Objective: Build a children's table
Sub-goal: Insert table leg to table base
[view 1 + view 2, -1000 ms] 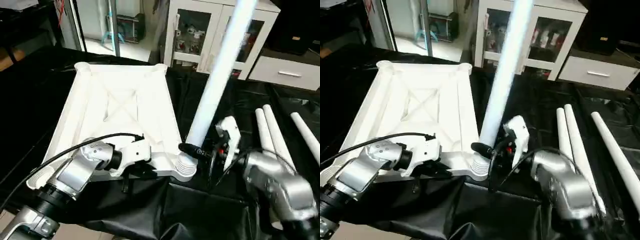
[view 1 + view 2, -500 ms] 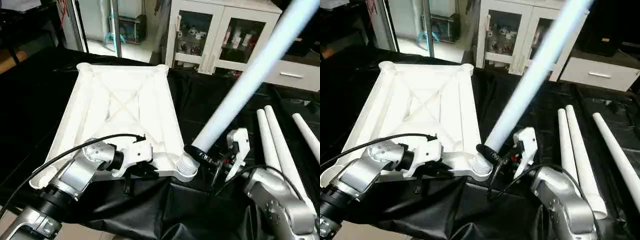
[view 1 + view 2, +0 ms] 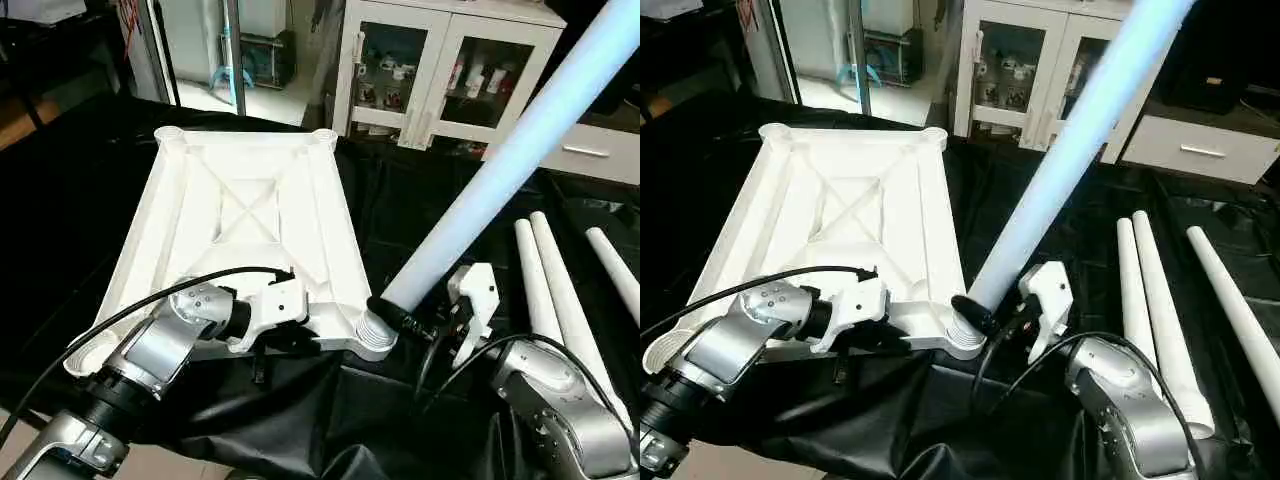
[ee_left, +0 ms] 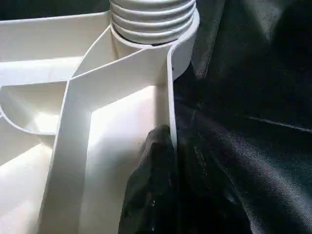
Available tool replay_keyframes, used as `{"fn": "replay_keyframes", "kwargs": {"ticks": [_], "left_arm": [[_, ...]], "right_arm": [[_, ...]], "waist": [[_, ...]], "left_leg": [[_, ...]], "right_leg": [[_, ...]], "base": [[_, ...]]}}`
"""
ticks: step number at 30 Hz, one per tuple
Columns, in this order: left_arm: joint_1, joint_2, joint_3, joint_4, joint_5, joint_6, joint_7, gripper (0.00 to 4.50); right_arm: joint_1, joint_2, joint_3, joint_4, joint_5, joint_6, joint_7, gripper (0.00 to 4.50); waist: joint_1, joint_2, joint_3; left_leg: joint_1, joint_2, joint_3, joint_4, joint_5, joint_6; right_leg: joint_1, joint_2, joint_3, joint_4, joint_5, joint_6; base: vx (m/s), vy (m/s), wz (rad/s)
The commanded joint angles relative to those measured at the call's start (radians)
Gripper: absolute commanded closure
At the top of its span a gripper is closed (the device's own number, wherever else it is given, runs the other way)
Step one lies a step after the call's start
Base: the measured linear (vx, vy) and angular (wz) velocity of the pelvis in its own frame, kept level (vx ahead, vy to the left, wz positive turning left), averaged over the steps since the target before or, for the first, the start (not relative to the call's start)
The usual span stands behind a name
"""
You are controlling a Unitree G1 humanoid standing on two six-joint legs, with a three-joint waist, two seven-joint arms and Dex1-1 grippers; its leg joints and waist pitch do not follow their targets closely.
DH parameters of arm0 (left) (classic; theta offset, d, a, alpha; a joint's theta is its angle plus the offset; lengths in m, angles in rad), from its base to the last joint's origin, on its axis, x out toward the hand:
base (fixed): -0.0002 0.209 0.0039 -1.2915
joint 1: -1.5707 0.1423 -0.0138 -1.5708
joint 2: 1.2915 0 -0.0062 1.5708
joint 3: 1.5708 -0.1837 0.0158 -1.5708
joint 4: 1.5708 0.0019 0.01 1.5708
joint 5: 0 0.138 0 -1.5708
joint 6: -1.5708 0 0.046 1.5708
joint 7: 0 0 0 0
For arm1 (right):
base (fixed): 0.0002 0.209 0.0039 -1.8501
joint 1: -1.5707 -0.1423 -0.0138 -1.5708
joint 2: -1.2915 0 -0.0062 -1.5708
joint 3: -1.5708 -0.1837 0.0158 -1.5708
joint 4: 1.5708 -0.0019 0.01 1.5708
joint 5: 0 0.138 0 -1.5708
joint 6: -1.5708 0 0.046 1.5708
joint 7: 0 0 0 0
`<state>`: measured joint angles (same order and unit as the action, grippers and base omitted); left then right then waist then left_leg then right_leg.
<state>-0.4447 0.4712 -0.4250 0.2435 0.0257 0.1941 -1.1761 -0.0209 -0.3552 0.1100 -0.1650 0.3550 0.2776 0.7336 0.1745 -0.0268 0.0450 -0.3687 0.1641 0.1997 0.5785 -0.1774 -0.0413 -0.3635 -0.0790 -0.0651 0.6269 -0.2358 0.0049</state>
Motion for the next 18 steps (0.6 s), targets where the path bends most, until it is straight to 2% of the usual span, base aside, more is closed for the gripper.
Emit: {"fn": "replay_keyframes", "kwargs": {"ticks": [1,2,12,14,18], "left_arm": [[-0.022,-0.025,0.037,-0.003,-0.018,-0.021,0.047,4.5],[-0.018,-0.023,0.037,-0.007,-0.018,-0.02,0.046,4.5],[-0.009,-0.024,0.038,-0.03,-0.026,-0.007,0.041,4.5],[-0.009,-0.025,0.038,-0.03,-0.026,-0.007,0.041,4.5],[-0.013,-0.027,0.039,-0.02,-0.027,-0.012,0.04,4.5]], "right_arm": [[0.026,-0.013,0.049,0.038,-0.028,0.033,0.037,2.66],[0.018,-0.014,0.052,0.048,-0.028,0.036,0.04,2.66],[-0.077,-0.034,0.1,0.181,-0.1,0.104,0.013,2.66],[-0.08,-0.034,0.1,0.192,-0.103,0.099,0.014,2.66],[-0.083,-0.033,0.104,0.223,-0.11,0.095,0.005,2.66]], "waist": [[-0.006,-0.006,-0.037],[-0.006,-0.01,-0.037],[-0.018,-0.011,-0.034],[-0.018,-0.009,-0.035],[-0.021,-0.003,-0.035]], "left_leg": [[0.027,0.086,-0.051,-0.091,-0.359,-0.04],[0.027,0.086,-0.051,-0.091,-0.36,-0.038],[0.026,0.085,-0.057,-0.095,-0.395,-0.054],[0.033,0.086,-0.057,-0.094,-0.422,-0.062],[0.032,0.086,-0.058,-0.097,-0.437,-0.067]], "right_leg": [[-0.001,-0.108,0.065,-0.109,-0.379,-0.111],[-0.001,-0.109,0.065,-0.109,-0.382,-0.112],[-0.001,-0.111,0.062,-0.115,-0.455,-0.103],[-0.006,-0.111,0.063,-0.117,-0.457,-0.103],[-0.006,-0.109,0.064,-0.117,-0.44,-0.107]], "base": [[0.0,0.0,0.0],[0.0,0.0,0.0],[0.0,0.0,0.0],[0.0,0.0,0.0],[0.0,0.0,0.0]]}}
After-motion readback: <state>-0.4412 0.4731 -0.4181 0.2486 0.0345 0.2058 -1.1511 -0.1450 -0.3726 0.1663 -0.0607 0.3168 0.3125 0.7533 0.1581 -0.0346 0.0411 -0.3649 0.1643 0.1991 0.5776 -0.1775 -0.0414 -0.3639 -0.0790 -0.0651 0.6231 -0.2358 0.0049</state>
